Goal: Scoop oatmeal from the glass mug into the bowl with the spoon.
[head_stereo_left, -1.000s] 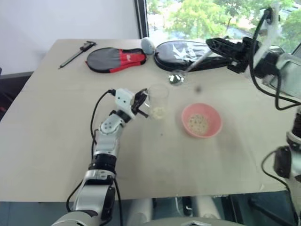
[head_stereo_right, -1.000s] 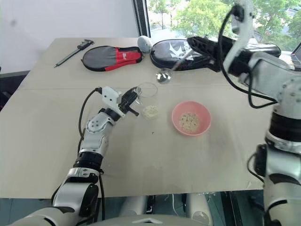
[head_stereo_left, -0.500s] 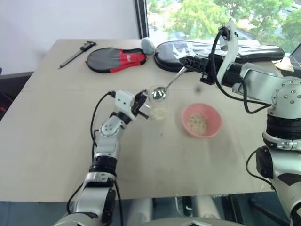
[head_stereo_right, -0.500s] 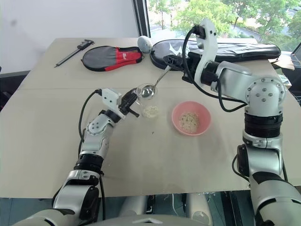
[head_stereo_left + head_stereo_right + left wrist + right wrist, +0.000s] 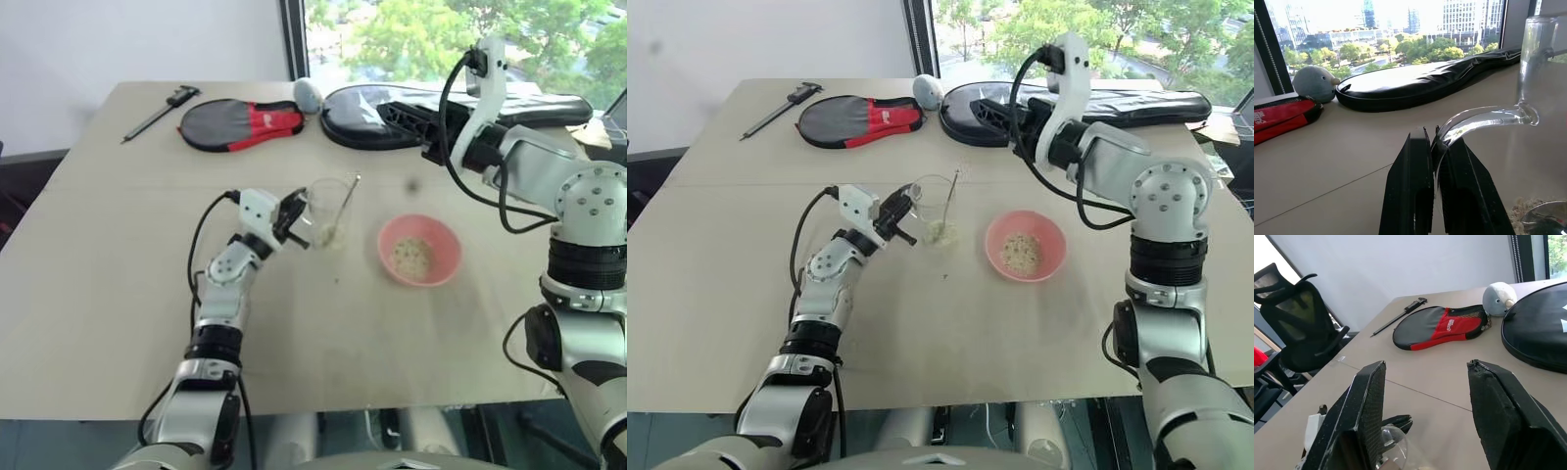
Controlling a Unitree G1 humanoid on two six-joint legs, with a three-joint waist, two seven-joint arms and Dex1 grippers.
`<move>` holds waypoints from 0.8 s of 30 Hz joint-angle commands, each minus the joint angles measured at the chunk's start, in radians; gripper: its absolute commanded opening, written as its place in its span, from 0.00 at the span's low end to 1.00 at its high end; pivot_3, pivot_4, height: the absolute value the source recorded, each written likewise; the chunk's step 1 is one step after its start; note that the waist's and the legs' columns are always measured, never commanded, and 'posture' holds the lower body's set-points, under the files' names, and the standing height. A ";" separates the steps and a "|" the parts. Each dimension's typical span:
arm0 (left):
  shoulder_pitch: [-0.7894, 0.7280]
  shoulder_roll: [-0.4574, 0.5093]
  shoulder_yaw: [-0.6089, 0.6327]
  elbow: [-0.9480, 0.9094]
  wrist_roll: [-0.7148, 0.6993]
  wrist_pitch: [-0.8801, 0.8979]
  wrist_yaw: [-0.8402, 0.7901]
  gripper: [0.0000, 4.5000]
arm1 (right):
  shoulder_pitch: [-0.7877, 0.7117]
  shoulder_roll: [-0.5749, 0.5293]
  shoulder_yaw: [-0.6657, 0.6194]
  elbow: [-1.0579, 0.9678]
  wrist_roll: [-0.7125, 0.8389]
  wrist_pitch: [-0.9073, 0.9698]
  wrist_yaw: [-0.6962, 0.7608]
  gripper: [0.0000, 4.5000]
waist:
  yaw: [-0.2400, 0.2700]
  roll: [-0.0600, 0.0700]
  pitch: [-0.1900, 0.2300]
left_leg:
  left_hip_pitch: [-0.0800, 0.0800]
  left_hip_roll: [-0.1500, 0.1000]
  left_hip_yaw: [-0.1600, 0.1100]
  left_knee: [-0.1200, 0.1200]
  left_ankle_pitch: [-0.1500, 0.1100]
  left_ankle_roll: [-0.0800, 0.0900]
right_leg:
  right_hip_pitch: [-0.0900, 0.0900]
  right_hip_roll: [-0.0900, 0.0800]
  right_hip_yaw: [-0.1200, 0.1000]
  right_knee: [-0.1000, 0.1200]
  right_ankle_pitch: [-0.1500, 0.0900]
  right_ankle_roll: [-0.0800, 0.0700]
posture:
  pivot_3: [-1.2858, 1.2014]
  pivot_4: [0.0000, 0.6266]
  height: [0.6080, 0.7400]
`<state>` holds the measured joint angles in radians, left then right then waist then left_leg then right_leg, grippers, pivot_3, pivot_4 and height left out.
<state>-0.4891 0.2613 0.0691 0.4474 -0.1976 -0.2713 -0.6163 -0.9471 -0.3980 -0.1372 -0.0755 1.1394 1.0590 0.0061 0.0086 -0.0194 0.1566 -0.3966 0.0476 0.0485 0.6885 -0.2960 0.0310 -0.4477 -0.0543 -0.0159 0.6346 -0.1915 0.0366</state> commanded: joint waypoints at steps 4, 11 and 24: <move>0.033 0.021 0.007 -0.055 0.013 -0.001 0.020 0.25 | -0.038 -0.006 -0.036 -0.053 -0.064 -0.094 0.108 0.62 | -0.001 0.000 0.000 | 0.000 0.000 0.000 0.000 0.000 0.000 | 0.000 0.000 0.000 0.000 0.000 0.000 | 0.52 0.24 1.00; 0.081 0.029 0.001 -0.141 0.002 0.036 0.007 0.25 | -0.085 -0.038 -0.050 -0.051 -0.112 -0.142 0.200 0.62 | -0.006 0.000 0.000 | 0.000 0.000 0.000 0.000 0.000 0.000 | 0.000 0.000 0.000 0.000 0.000 0.000 | 0.52 0.24 1.00; 0.447 0.184 0.095 -0.667 -0.143 0.280 -0.030 0.25 | 0.309 -0.274 -0.012 -0.178 -0.389 -0.289 0.407 0.62 | -0.014 -0.001 0.000 | -0.001 0.000 0.000 -0.001 0.000 0.000 | 0.000 -0.001 0.000 -0.004 0.000 0.000 | 0.52 0.24 1.00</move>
<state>-0.0799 0.4180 0.1188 -0.1039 -0.2923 -0.0296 -0.6348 -0.6903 -0.6500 -0.1333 -0.1978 0.8083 0.8403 0.3645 -0.0059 -0.0201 0.1562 -0.3978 0.0481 0.0487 0.6864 -0.2963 0.0308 -0.4473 -0.0558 -0.0157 0.6294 -0.1916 0.0368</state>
